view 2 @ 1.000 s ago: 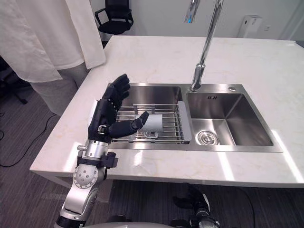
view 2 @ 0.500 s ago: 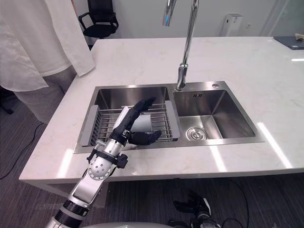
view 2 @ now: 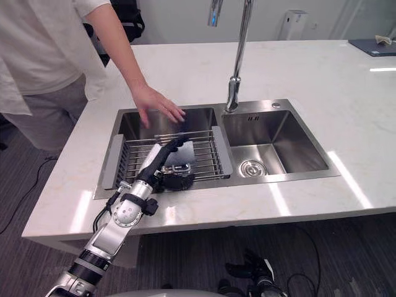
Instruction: Walk over to the sink, pick up the cup, carry it to the dishwasher, place the cup inside the dishwasher, then close the dishwasher door
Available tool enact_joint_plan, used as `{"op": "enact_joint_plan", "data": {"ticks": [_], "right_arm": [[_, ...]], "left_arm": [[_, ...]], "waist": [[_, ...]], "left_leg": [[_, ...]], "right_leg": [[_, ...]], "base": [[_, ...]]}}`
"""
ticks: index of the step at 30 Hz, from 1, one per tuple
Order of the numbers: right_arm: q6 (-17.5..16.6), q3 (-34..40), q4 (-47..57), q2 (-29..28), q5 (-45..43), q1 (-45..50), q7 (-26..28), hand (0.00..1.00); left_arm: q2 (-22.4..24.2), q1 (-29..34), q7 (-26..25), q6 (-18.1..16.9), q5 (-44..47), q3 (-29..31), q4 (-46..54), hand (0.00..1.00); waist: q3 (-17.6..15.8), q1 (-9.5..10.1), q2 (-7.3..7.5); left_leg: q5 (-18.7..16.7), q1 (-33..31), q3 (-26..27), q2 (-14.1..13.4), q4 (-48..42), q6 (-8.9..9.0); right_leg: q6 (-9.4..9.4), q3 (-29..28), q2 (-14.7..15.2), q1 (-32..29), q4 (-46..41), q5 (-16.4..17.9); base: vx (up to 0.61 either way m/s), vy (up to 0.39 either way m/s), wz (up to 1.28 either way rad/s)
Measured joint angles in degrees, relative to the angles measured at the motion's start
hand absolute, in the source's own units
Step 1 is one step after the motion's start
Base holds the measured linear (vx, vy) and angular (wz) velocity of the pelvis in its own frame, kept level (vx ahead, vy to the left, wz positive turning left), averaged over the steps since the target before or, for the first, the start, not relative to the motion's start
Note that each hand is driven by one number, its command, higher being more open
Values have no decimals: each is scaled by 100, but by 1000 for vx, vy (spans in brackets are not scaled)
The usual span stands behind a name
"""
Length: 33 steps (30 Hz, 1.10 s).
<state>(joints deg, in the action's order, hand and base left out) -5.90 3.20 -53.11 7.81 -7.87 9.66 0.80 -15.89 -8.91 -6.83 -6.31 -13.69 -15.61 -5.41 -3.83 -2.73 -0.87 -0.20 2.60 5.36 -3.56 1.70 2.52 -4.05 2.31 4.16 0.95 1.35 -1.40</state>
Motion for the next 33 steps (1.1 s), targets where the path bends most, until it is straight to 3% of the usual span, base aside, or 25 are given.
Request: {"op": "enact_joint_plan", "data": {"ticks": [11,33], "right_arm": [[0,-4,-39,-7,0,4,-56,90],[-5,-16,-34,-36,0,29,-54,90]], "left_arm": [[145,-15,-666,33,4,437,-3,90],[-242,-275,-561,283,-1078,679,-650,90]], "waist": [[-23,-1,40],[-88,-55,148]], "left_leg": [[9,-17,-13,48,8,-23],[8,-71,13,54,49,-21]], "right_leg": [[0,-48,42,33,177,-134],[-24,-80,42,-21,258,-160]], "base": [[-31,2,-2],[-13,-4,-1]]}}
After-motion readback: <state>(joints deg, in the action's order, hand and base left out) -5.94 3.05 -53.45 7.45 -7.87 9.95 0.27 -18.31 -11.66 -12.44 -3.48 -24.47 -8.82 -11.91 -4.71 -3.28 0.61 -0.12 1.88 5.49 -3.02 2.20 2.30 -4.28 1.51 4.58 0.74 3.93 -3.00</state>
